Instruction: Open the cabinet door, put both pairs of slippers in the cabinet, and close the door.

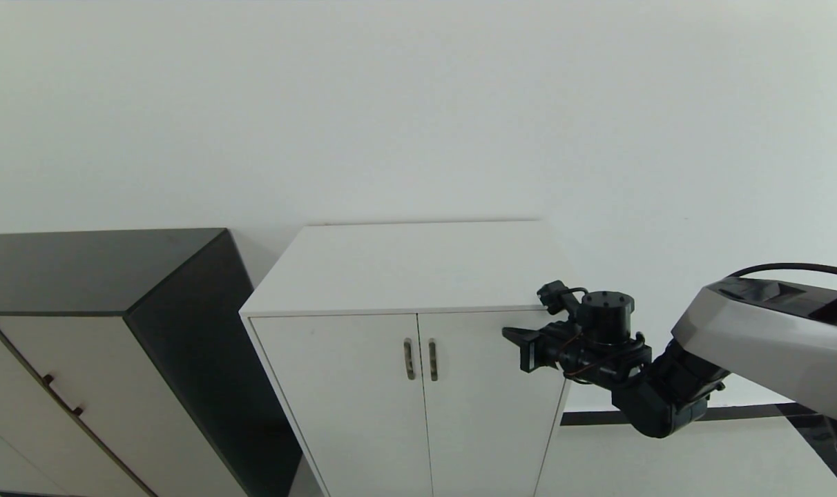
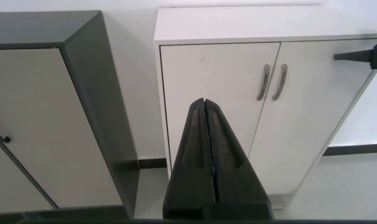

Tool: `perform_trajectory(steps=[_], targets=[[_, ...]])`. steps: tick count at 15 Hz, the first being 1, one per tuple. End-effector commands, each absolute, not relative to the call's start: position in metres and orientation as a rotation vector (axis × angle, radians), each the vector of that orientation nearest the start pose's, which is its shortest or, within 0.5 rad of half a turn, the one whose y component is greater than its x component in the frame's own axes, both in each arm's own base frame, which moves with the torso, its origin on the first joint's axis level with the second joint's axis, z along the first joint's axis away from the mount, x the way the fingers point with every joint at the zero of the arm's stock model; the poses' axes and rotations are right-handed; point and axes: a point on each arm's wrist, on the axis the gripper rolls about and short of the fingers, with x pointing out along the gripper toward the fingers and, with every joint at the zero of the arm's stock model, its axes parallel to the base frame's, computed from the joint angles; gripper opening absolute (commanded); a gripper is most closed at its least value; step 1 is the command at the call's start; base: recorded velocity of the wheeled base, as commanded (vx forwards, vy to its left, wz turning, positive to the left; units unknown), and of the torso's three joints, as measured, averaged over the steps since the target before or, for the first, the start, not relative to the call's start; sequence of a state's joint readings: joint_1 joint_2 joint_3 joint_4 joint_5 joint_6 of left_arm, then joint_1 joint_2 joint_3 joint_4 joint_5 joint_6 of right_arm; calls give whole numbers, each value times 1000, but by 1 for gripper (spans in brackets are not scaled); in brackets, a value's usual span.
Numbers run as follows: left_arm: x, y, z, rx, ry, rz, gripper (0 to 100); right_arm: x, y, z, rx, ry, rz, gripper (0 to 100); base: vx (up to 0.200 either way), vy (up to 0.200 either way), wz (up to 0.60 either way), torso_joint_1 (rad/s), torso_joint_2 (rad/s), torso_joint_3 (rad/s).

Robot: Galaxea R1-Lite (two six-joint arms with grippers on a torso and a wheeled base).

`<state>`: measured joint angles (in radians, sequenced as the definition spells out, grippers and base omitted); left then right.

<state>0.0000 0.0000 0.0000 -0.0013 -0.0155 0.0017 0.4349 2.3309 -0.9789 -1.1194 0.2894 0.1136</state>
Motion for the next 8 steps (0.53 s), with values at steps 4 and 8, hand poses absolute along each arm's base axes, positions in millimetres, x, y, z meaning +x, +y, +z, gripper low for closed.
perform_trajectory(steps=[4, 8], targets=[[-23, 0, 76, 2, 0, -15, 0, 377, 182, 39, 91, 278, 706, 0, 0, 0, 0, 0, 0, 0], [-23, 0, 76, 2, 0, -15, 0, 377, 181, 39, 91, 277, 705, 0, 0, 0, 0, 0, 0, 0]])
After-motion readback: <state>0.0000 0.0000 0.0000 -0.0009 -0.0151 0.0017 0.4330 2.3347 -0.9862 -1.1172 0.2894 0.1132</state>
